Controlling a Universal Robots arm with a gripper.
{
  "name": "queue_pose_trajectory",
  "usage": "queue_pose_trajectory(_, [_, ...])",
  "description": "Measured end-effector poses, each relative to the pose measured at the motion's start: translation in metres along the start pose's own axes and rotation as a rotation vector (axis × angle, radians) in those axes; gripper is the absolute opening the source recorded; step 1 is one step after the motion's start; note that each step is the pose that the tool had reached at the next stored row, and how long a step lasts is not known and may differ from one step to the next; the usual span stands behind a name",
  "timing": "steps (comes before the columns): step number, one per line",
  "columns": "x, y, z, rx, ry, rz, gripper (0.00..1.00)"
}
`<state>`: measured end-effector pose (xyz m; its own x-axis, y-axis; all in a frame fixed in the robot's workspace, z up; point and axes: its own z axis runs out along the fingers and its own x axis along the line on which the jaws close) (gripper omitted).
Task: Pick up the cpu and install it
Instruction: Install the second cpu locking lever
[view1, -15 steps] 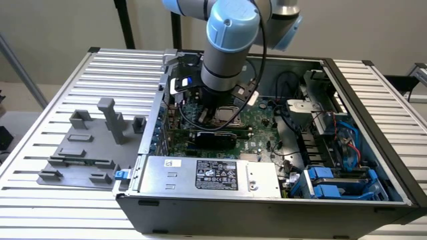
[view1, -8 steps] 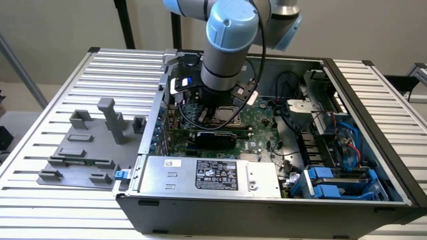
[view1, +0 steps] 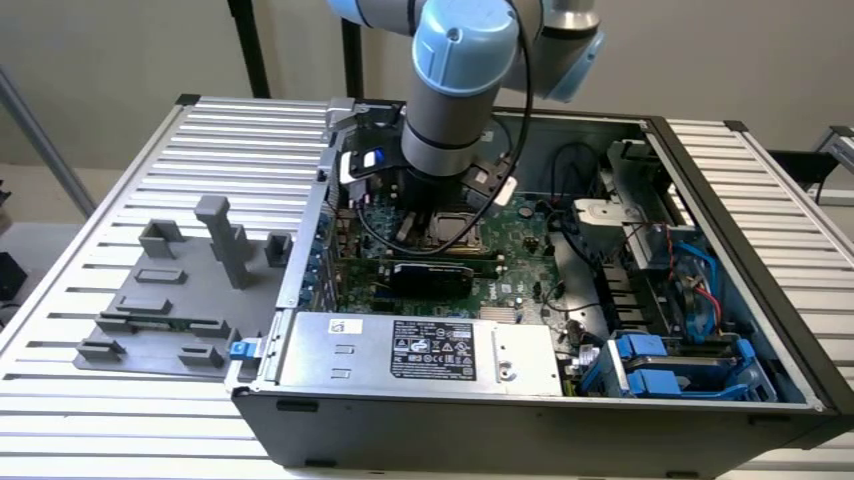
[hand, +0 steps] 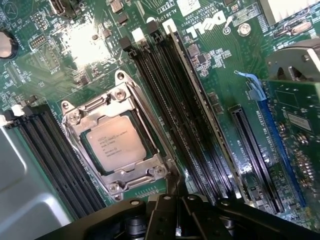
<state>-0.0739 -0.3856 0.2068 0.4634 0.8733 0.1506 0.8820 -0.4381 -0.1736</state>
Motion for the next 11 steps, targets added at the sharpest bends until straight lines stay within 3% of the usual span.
queue_pose_trajectory(4, [0.003, -0.0024, -0.0162, 0.0027, -0.0013, 0.001, 0.11])
queue_pose_trajectory(11, [0.004, -0.0027, -0.0199, 0.0036, -0.0018, 0.001, 0.11])
